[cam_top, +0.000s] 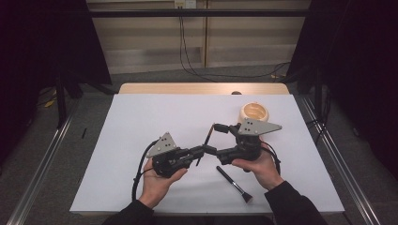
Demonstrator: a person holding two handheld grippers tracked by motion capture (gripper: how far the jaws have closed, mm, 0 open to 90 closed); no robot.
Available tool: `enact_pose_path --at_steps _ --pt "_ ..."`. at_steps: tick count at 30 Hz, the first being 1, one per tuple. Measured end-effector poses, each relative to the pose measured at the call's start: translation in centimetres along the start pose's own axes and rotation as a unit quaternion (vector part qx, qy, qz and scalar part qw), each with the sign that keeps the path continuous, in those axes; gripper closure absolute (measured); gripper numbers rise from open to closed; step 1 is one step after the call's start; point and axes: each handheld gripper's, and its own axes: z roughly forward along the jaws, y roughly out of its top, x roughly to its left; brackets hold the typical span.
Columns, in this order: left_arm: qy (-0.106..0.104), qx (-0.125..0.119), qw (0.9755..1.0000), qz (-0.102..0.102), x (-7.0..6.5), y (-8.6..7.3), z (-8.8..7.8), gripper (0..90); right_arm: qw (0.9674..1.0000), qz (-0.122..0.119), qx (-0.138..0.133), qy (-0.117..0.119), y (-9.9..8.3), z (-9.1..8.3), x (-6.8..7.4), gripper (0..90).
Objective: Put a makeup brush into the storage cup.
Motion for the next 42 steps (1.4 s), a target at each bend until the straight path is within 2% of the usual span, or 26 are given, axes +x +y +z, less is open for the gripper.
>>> enact_pose_path --at_steps 4,7,10,16,17,22,30,33,34,35,36,37,42 --pt "0.002 -0.002 1.0 -0.003 -0.1 0.0 -0.1 84.4 0.9999 0.002 0.009 0.011 -0.2 0.5 -0.1 26.7" --pt "0.001 -0.003 1.0 0.003 0.0 0.0 -0.1 84.3 0.9998 0.001 0.014 0.012 -0.3 0.4 -0.2 31.5" --pt "0.0 0.0 1.0 0.002 -0.1 -0.1 0.0 84.4 0.9997 0.012 0.008 0.018 -0.3 0.3 -0.4 37.1" --pt "0.005 0.007 0.9999 0.011 0.1 -0.2 -0.1 84.4 0.9995 0.015 0.008 0.028 -0.3 0.3 -0.5 50.7" --pt "0.012 0.002 0.9999 0.009 0.0 -0.2 -0.1 84.4 0.9995 0.016 0.009 0.028 -0.3 0.3 -0.6 52.4" --pt "0.005 0.004 0.9999 0.01 0.0 -0.2 0.0 84.4 0.9988 0.028 0.02 0.034 -0.5 0.5 -0.8 58.0" --pt "0.005 0.007 0.9999 0.012 -0.1 -0.3 0.1 84.4 0.9971 0.054 0.011 0.053 -0.6 0.5 -1.1 79.8" --pt "0.005 0.009 0.9999 0.012 -0.1 -0.4 0.2 84.4 0.9963 0.059 0.012 0.062 -0.7 0.6 -1.0 82.6" --pt "0.001 0.004 1.0 0.008 -0.1 -0.5 0.2 90.0 0.9963 0.058 0.012 0.062 -0.7 0.7 -1.0 83.1" --pt "0.007 0.004 0.9999 0.006 -0.1 -0.4 0.2 90.0 0.9966 0.054 0.017 0.059 -0.7 0.7 -0.9 83.2" --pt "-0.002 0.003 0.9999 0.01 0.0 -0.4 0.1 90.0 0.9965 0.053 0.019 0.061 -0.7 0.7 -0.9 83.3" --pt "0.004 0.002 0.9999 0.013 0.0 -0.4 0.1 90.0 0.9964 0.055 0.018 0.062 -0.7 0.7 -0.9 83.3" --pt "-0.006 0.005 0.9999 0.012 0.1 -0.5 0.3 90.0 0.9973 0.047 0.016 0.054 -0.6 0.6 -0.8 83.4"
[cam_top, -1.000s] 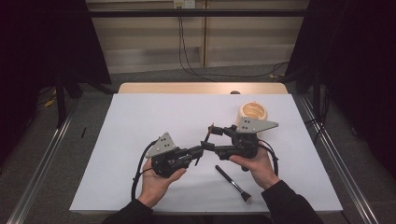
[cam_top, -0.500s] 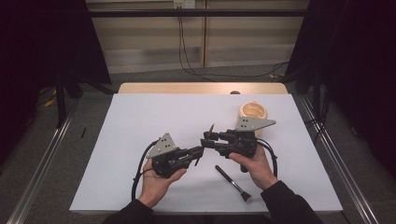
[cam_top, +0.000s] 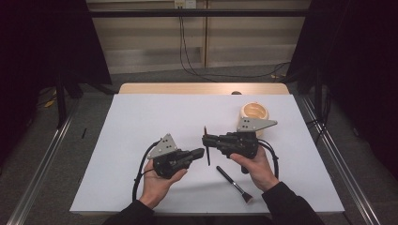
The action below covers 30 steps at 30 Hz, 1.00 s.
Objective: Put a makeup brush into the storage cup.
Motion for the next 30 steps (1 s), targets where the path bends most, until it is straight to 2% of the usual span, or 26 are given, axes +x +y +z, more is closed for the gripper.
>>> enact_pose_path --at_steps 4,5,8,9,11,12,16,17,20,22,24,26,27,29,30 --pt "0.002 0.003 1.0 0.002 0.1 0.0 0.0 90.0 1.0 -0.004 -0.002 -0.003 0.0 -0.1 0.0 83.5" --pt "0.005 0.0 1.0 -0.004 0.0 -0.1 0.0 90.0 1.0 -0.004 -0.003 0.0 0.0 -0.1 0.0 83.5" --pt "0.003 -0.004 0.9999 -0.01 0.1 -0.1 0.1 84.6 1.0 -0.007 -0.002 -0.003 0.0 -0.1 0.1 83.5" --pt "0.002 0.002 1.0 -0.004 0.3 -0.1 0.0 81.4 0.9999 -0.009 -0.003 -0.004 0.1 -0.1 0.1 83.5" --pt "0.009 0.001 0.9999 -0.011 0.2 -0.1 0.0 74.0 0.9999 -0.01 -0.003 -0.003 0.1 -0.2 0.1 83.5" --pt "0.005 0.001 0.9999 -0.014 0.2 -0.1 0.0 71.0 0.9999 -0.011 -0.004 -0.004 0.1 -0.2 0.1 83.5" --pt "0.025 -0.004 0.9995 -0.016 0.1 0.0 -0.2 59.8 0.9999 -0.013 -0.007 -0.006 0.1 -0.4 0.1 83.5" --pt "0.023 0.0 0.9996 -0.017 0.2 0.0 -0.3 52.5 0.9998 -0.015 -0.007 -0.006 0.1 -0.4 0.1 83.5" --pt "0.032 0.001 0.9993 -0.018 0.4 0.1 -0.4 41.7 0.9998 -0.016 -0.008 -0.004 0.1 -0.4 0.1 83.4" --pt "0.036 -0.003 0.9992 -0.016 0.6 0.1 -0.5 30.8 0.9998 -0.016 -0.008 -0.003 0.1 -0.4 0.2 83.5" --pt "0.037 -0.008 0.9992 -0.015 0.7 0.2 -0.6 25.1 0.9998 -0.017 -0.009 -0.004 0.1 -0.4 0.2 83.5" --pt "0.046 -0.012 0.9988 -0.014 0.8 0.2 -0.7 16.0 0.9998 -0.018 -0.009 -0.004 0.1 -0.4 0.2 83.5" --pt "0.043 -0.011 0.999 -0.013 0.9 0.2 -0.8 11.9 0.9998 -0.018 -0.009 -0.005 0.1 -0.4 0.1 83.4" --pt "0.047 -0.014 0.9987 -0.011 0.9 0.2 -0.9 8.4 0.9998 -0.019 -0.008 -0.006 0.1 -0.4 0.1 83.4" --pt "0.053 -0.009 0.9985 -0.008 0.9 0.2 -1.0 6.2 0.9998 -0.019 -0.008 -0.007 0.1 -0.4 0.1 83.5"
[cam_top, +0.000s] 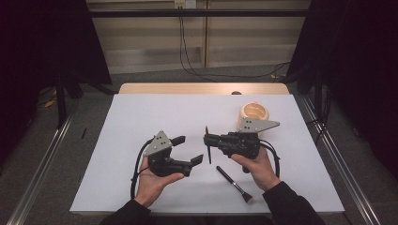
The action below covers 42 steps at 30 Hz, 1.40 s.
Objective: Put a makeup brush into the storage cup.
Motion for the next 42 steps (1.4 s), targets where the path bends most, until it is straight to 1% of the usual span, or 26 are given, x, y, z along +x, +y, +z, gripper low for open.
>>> enact_pose_path --at_steps 2,3,5,6,7,10,13,14,15,16,17,18,19,20,21,22,24,25,26,27,29,30,33,39,41,42 --pt "0.001 0.003 1.0 -0.003 0.1 0.0 -0.2 3.5 1.0 0.0 -0.001 -0.003 0.0 -0.1 0.0 83.5" --pt "-0.007 -0.002 1.0 -0.001 0.1 0.0 -0.2 2.9 1.0 0.002 -0.002 -0.004 0.0 -0.1 0.0 83.4" --pt "0.012 0.011 0.9998 0.011 0.0 0.0 -0.5 2.7 1.0 0.0 -0.002 -0.004 0.0 -0.2 -0.1 83.5" --pt "0.013 0.006 0.9999 0.008 0.0 0.0 -0.5 2.7 1.0 0.0 -0.002 -0.007 0.1 -0.2 -0.1 83.5" --pt "0.011 0.007 0.9999 0.011 0.0 -0.1 -0.6 2.7 1.0 0.001 -0.003 -0.006 0.1 -0.2 -0.1 83.4" --pt "0.018 0.003 0.9998 0.01 0.1 0.0 -0.9 2.5 0.9999 0.002 -0.005 -0.01 0.1 -0.4 -0.1 83.4" --pt "0.017 0.002 0.9997 0.017 0.1 -0.1 -1.0 2.4 1.0 0.001 -0.004 -0.009 0.1 -0.4 -0.1 83.4" --pt "0.026 0.004 0.9993 0.025 0.0 -0.1 -1.0 1.9 1.0 -0.001 -0.004 -0.007 0.1 -0.4 -0.1 83.4" --pt "0.026 0.006 0.9992 0.031 0.0 -0.2 -1.1 1.7 1.0 -0.004 -0.004 -0.008 0.1 -0.4 0.0 83.5" --pt "0.029 0.004 0.9992 0.028 0.0 -0.2 -1.1 1.4 1.0 -0.005 -0.004 -0.006 0.1 -0.4 0.0 83.4" --pt "0.023 0.0 0.9993 0.029 0.0 -0.3 -1.2 1.4 1.0 -0.005 -0.004 -0.008 0.1 -0.5 0.0 83.4" --pt "0.028 -0.002 0.9991 0.031 0.0 -0.4 -1.3 1.4 0.9999 -0.005 -0.004 -0.009 0.1 -0.5 0.0 83.4" --pt "0.031 -0.013 0.9989 0.033 0.1 -0.6 -1.6 1.4 0.9999 -0.004 -0.005 -0.01 0.1 -0.6 -0.1 83.4" --pt "0.039 -0.016 0.9985 0.036 0.1 -0.7 -1.7 1.4 0.9999 -0.002 -0.006 -0.013 0.1 -0.7 -0.1 83.4" --pt "0.034 -0.018 0.9984 0.041 0.3 -0.9 -1.8 1.4 0.9999 -0.002 -0.006 -0.014 0.1 -0.8 -0.2 83.4" --pt "0.049 -0.011 0.9978 0.042 0.3 -1.0 -2.1 1.4 0.9998 -0.002 -0.007 -0.017 0.2 -0.9 -0.2 83.4" --pt "0.054 -0.015 0.9978 0.036 0.6 -1.2 -2.4 1.4 0.9998 -0.002 -0.007 -0.018 0.2 -1.0 -0.3 83.4" --pt "0.053 -0.016 0.9979 0.033 0.7 -1.2 -2.6 1.4 0.9998 -0.002 -0.008 -0.02 0.2 -1.1 -0.4 83.4" --pt "0.059 -0.016 0.9975 0.034 0.9 -1.3 -2.9 1.4 0.9997 -0.001 -0.008 -0.023 0.2 -1.1 -0.4 83.4" --pt "0.059 -0.015 0.9975 0.035 1.0 -1.4 -3.1 1.4 0.9996 0.001 -0.009 -0.026 0.1 -1.2 -0.4 83.4" --pt "0.068 -0.009 0.997 0.036 1.2 -1.7 -3.6 1.4 0.9997 -0.003 -0.009 -0.025 0.1 -1.3 -0.5 83.4" --pt "0.068 -0.009 0.9971 0.033 1.3 -1.8 -3.8 1.6 0.9995 -0.001 -0.009 -0.029 0.1 -1.4 -0.6 83.4" --pt "0.075 -0.002 0.9965 0.038 1.4 -2.3 -4.4 2.1 0.9994 -0.001 -0.009 -0.033 0.1 -1.7 -0.8 83.4" --pt "0.09 -0.001 0.9955 0.029 1.6 -3.2 -5.8 2.2 0.9987 0.0 -0.014 -0.048 0.0 -2.8 -1.2 83.4" --pt "0.092 -0.002 0.9955 0.023 1.7 -3.4 -6.3 2.2 0.9984 0.002 -0.011 -0.055 -0.1 -3.3 -1.5 83.4" --pt "0.098 0.001 0.9949 0.024 1.7 -3.5 -6.6 2.4 0.9983 0.006 -0.013 -0.056 -0.2 -3.5 -1.6 83.4"
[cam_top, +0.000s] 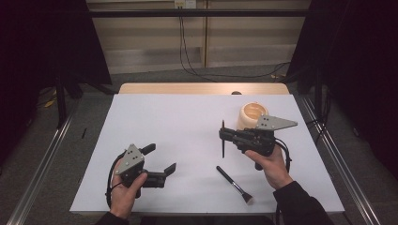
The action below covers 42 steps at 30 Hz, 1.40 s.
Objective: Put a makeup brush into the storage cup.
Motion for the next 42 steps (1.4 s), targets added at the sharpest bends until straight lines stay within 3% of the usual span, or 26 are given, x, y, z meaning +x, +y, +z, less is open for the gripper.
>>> enact_pose_path --at_steps 10,14,18,20,22,24,42 --pt "0.018 -0.006 0.9998 -0.005 0.2 -1.0 -1.7 2.8 0.9996 0.003 -0.004 -0.027 0.2 -1.4 -1.3 83.4" --pt "0.013 -0.015 0.9997 -0.015 0.1 -1.2 -2.0 2.4 0.9994 -0.001 -0.002 -0.035 0.4 -1.6 -1.7 83.4" --pt "0.009 -0.009 0.9999 -0.009 0.2 -1.5 -2.0 2.1 0.999 -0.001 -0.006 -0.044 0.9 -1.9 -2.2 83.4" --pt "0.014 0.001 0.9998 0.016 0.1 -1.6 -1.9 2.4 0.9987 -0.003 -0.01 -0.05 1.1 -2.0 -2.4 83.4" --pt "0.009 -0.002 1.0 0.001 0.3 -1.7 -1.9 2.3 0.9984 -0.003 -0.011 -0.055 1.3 -2.2 -2.8 83.4" --pt "0.011 0.0 0.9999 0.008 0.3 -1.7 -1.9 2.3 0.9981 -0.003 -0.009 -0.061 1.5 -2.3 -3.3 83.4" --pt "0.01 -0.001 1.0 0.002 0.2 -1.6 -2.4 1.6 0.9949 -0.017 -0.014 -0.099 3.9 -3.1 -6.3 83.3"
